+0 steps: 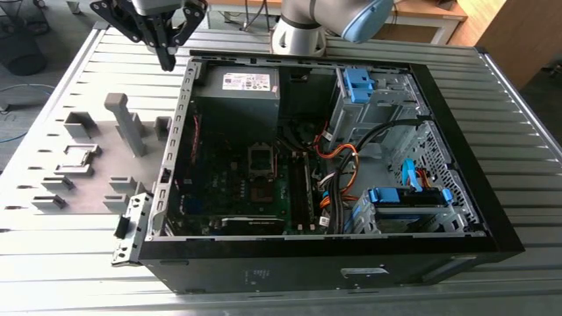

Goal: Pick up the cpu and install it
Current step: 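Reach for the cpu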

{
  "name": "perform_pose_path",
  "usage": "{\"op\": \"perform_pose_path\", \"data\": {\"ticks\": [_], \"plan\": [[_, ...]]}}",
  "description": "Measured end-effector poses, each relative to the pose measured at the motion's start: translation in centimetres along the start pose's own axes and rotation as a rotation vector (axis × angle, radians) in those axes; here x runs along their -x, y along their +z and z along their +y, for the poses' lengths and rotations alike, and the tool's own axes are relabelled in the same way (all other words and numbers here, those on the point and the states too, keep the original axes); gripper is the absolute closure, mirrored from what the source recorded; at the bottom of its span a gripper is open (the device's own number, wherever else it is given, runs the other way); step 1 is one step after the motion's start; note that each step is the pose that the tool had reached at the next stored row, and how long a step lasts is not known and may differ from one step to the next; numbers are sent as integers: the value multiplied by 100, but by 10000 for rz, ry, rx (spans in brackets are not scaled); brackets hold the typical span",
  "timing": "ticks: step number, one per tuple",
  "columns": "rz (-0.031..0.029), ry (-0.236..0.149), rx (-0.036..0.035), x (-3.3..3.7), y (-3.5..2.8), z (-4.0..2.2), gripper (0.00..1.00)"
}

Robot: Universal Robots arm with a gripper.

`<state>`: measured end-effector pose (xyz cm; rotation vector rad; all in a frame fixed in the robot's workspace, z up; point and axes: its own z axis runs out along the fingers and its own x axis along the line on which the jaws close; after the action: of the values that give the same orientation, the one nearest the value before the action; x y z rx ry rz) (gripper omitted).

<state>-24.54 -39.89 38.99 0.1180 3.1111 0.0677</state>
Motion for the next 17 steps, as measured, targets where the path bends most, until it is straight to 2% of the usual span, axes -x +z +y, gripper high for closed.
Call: {"op": "perform_pose_path", "data": {"ticks": [17], "plan": [[1,-1,0,-112,1,-9,89]]}}
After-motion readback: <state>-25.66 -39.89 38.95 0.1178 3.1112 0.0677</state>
